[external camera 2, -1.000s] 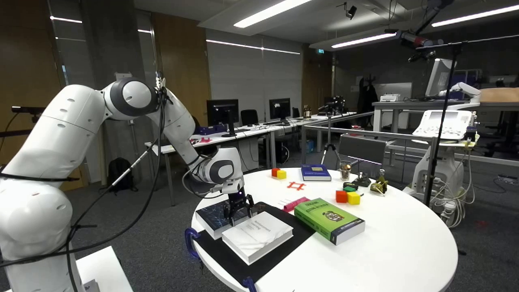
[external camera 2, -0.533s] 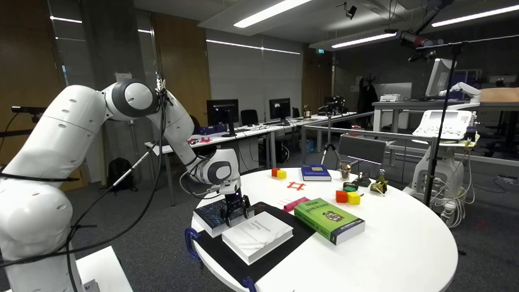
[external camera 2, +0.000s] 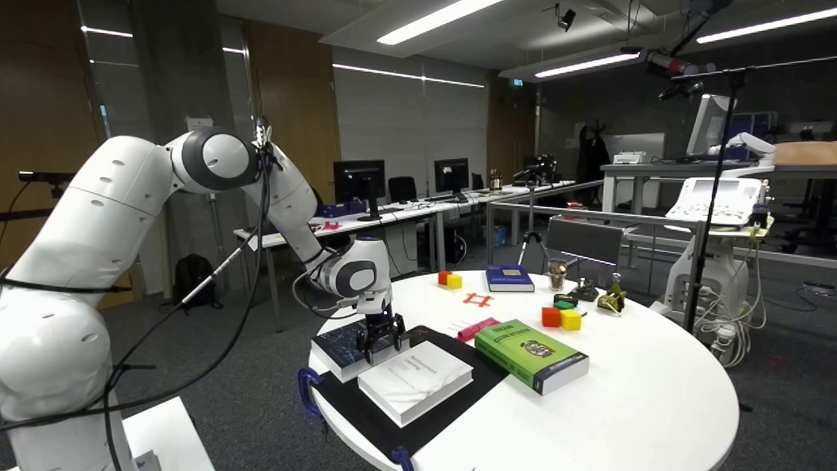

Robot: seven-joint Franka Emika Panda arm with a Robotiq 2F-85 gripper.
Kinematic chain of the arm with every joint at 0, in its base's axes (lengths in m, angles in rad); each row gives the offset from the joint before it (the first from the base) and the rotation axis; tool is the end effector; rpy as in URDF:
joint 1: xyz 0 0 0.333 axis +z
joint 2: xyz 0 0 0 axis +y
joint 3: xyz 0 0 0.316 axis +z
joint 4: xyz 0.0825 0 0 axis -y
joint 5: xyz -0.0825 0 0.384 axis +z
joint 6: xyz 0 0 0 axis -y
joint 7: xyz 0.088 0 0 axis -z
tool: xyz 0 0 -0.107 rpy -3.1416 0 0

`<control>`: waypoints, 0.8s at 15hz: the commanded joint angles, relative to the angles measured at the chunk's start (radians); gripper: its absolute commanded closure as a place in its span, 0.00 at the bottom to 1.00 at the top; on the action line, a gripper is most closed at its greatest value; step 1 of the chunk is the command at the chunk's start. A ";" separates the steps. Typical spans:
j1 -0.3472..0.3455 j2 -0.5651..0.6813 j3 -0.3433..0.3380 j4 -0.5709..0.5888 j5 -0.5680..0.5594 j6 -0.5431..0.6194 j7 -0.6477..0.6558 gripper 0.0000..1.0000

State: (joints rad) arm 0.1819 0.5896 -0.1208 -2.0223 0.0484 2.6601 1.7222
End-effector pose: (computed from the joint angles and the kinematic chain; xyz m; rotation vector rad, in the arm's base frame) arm 0.6022 0.0360 0.1599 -2.0844 2.3287 -0.1047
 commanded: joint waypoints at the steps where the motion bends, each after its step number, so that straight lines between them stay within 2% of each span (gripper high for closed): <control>1: -0.086 -0.034 0.067 -0.001 0.086 -0.031 -0.114 0.00; 6: -0.143 -0.030 0.090 0.005 0.170 -0.048 -0.227 0.00; 12: -0.178 -0.025 0.079 0.008 0.221 -0.054 -0.294 0.00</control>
State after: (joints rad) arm 0.0437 0.5873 -0.0537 -2.0168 0.2294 2.6580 1.4865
